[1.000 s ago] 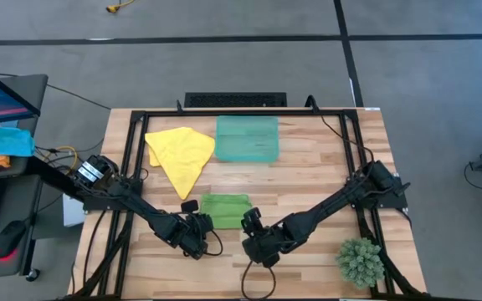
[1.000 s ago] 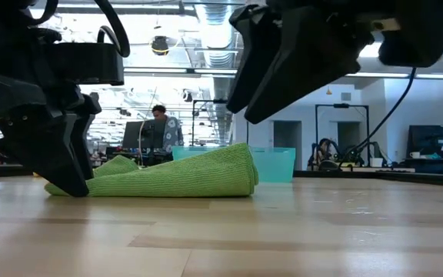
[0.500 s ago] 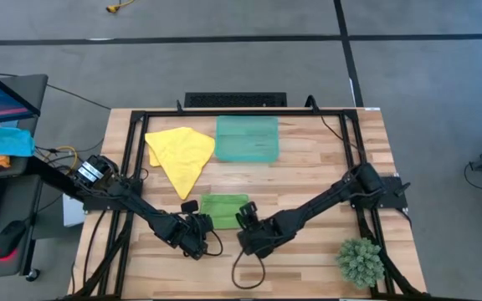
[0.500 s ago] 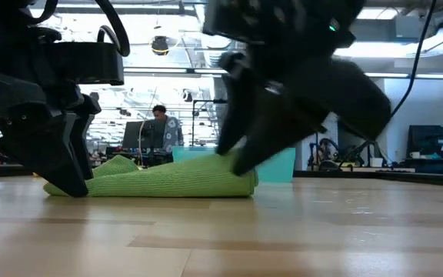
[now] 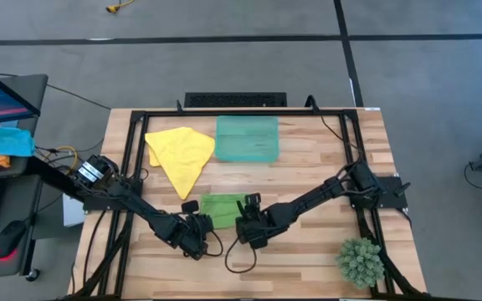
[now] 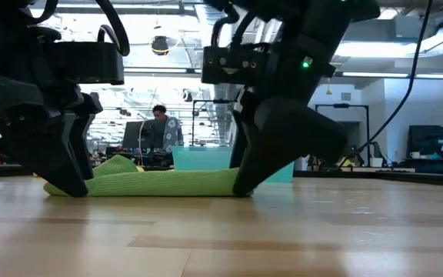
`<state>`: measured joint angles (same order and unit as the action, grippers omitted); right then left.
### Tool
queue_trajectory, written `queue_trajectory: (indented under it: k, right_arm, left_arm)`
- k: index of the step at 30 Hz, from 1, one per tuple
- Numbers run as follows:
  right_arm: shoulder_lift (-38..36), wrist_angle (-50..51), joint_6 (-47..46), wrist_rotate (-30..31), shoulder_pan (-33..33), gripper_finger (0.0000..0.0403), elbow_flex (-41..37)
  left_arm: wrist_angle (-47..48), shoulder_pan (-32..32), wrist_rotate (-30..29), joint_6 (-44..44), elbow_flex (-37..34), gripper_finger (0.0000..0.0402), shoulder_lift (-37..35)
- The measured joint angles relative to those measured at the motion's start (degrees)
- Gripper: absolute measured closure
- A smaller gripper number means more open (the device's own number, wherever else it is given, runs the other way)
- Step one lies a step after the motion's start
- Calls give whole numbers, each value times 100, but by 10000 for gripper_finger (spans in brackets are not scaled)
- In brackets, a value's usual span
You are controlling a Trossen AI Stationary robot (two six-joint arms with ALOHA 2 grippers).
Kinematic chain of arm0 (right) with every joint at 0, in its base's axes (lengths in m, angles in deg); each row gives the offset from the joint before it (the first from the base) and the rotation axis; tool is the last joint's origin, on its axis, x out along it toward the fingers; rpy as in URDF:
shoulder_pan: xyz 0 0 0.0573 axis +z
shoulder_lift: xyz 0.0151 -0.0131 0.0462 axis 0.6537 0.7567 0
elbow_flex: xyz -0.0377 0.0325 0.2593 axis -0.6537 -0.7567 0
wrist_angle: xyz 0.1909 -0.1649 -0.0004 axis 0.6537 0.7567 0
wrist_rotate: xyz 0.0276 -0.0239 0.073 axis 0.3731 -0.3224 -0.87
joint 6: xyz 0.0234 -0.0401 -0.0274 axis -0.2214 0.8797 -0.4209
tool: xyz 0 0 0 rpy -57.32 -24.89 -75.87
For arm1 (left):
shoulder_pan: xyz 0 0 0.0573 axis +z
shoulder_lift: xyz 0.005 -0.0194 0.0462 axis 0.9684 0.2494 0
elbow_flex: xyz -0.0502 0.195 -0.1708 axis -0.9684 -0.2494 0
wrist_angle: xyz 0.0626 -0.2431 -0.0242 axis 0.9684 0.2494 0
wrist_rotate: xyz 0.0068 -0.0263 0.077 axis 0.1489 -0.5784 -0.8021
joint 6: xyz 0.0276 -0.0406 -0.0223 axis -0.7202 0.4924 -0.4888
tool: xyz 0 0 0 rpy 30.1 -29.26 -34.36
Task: Roll microfiber towels into tight, uniform cylinder then place into a basket
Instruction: Roll the folded green microfiber towel
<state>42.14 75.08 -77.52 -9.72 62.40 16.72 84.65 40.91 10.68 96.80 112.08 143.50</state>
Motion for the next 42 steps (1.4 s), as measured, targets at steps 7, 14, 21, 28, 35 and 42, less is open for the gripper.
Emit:
queue_trajectory:
  k: [7,14,21,28,35,42]
  right_arm:
    - [227,-45,-99,-422,-27,289,34]
    - [337,-34,-377,-465,12,381,46]
    - [332,-136,-384,-538,16,380,33]
    - [332,-181,-384,-575,3,382,22]
    - [332,-197,-385,-594,1,375,22]
    - [332,-296,-389,-632,-1,385,17]
  left_arm:
    - [13,-27,-143,-240,0,286,2]
    - [91,-69,-308,-641,106,286,13]
    - [975,-189,-311,-868,625,286,37]
    - [1703,-644,-971,-795,999,286,28]
    - [1593,-1252,-1750,-997,943,286,17]
    - [746,-1381,-1798,-1162,423,286,15]
